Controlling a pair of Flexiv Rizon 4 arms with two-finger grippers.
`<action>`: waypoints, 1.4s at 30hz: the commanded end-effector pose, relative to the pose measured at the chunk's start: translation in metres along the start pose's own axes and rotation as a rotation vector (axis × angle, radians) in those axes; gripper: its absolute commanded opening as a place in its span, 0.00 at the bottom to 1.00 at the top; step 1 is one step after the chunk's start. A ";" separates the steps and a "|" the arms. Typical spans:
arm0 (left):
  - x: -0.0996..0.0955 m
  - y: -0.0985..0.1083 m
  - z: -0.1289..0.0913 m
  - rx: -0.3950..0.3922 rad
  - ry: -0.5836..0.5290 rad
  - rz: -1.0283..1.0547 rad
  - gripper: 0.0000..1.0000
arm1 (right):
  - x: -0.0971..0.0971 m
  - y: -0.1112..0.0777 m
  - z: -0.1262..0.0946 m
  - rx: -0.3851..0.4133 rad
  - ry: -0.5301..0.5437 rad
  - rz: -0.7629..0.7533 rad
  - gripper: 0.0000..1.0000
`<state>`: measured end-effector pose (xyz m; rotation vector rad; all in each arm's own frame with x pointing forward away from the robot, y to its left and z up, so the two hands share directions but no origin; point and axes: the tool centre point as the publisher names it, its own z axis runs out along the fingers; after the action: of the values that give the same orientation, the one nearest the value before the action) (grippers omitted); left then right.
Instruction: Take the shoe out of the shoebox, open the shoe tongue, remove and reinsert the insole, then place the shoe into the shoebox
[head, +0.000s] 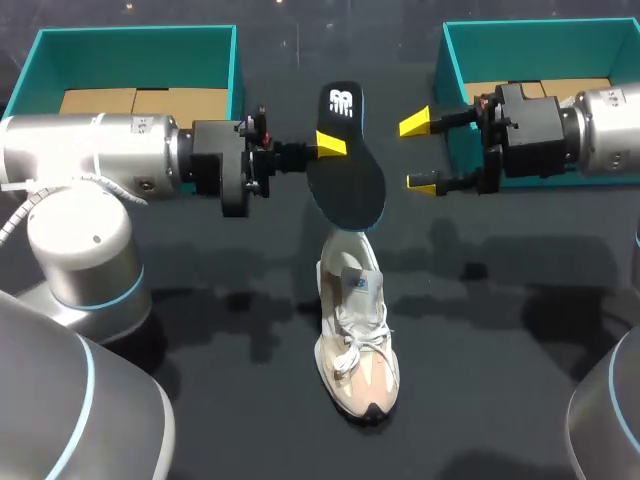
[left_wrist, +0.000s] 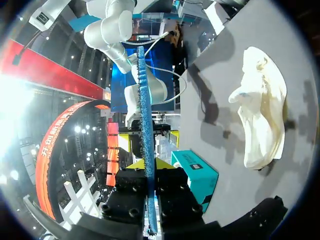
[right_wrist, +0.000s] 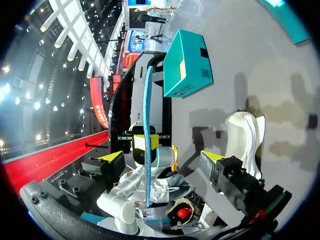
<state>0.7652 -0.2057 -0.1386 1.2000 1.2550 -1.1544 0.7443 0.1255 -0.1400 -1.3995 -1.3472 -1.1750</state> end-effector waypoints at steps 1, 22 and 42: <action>0.003 0.007 0.009 -0.008 0.001 0.006 0.00 | 0.000 -0.004 0.006 0.003 0.005 -0.017 1.00; 0.007 0.016 0.019 -0.057 0.037 0.043 0.00 | 0.004 -0.017 0.039 0.083 0.007 -0.094 0.42; 0.007 0.015 0.019 -0.065 0.033 0.069 0.00 | 0.009 -0.015 0.053 0.124 0.007 -0.104 0.25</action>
<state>0.7827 -0.2232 -0.1447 1.2116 1.2598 -1.0421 0.7317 0.1777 -0.1423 -1.2468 -1.4765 -1.1454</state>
